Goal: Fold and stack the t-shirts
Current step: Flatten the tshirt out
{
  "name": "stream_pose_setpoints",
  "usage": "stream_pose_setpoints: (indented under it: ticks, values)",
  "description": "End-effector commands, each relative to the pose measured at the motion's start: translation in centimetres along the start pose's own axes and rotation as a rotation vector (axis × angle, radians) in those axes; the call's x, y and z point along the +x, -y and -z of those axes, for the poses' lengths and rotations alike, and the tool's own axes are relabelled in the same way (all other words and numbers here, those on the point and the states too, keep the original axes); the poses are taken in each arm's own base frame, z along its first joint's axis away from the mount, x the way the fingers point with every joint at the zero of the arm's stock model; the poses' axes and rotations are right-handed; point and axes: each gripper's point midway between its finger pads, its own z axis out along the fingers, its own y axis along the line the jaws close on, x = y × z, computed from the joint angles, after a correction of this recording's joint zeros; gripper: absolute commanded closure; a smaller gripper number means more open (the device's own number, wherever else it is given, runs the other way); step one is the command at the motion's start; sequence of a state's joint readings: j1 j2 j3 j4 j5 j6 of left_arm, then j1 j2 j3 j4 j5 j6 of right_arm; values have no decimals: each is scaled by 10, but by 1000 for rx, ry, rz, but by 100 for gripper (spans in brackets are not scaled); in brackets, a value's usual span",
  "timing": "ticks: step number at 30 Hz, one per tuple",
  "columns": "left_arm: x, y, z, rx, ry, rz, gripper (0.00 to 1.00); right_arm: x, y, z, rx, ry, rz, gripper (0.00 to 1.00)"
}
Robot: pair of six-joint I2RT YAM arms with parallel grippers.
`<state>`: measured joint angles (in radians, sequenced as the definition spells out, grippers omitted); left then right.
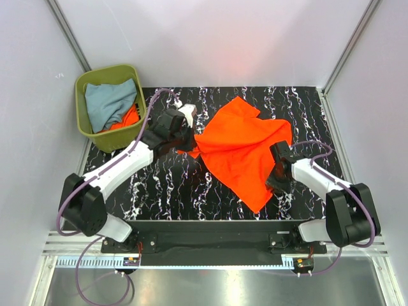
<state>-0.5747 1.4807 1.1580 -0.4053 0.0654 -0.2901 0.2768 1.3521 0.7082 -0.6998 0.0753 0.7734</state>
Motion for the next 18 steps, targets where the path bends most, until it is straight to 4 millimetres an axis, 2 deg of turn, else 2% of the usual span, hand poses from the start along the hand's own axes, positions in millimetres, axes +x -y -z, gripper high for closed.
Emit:
stream_pose_setpoints:
  ticks: [1,3,4,8,10,12,13,14,16,17,18]
  values:
    - [-17,27,21,122,38,51,100,-47,-10,8,4,178,-6,73]
    - [-19,29,28,125,53,65,100,-61,-1,15,43,232,-1,92]
    - [-26,30,38,126,83,67,100,-67,4,23,66,250,-3,100]
    - [-38,20,62,81,131,93,100,-104,21,67,149,414,36,100]
    - [-41,8,74,36,150,135,100,-120,20,98,145,481,57,100]
    - [-29,-5,81,4,120,193,100,-134,21,126,156,539,82,100]
    - [-27,-7,90,-1,130,207,100,-133,25,133,171,536,101,100]
    - [-12,-14,91,-28,101,224,99,-134,25,140,169,544,122,100]
    - [-5,-23,105,-55,126,247,99,-133,26,154,148,561,139,100]
    - [8,-29,103,-73,109,255,99,-131,26,156,136,555,153,100]
    - [11,-33,105,-81,115,267,98,-128,26,158,122,556,154,100]
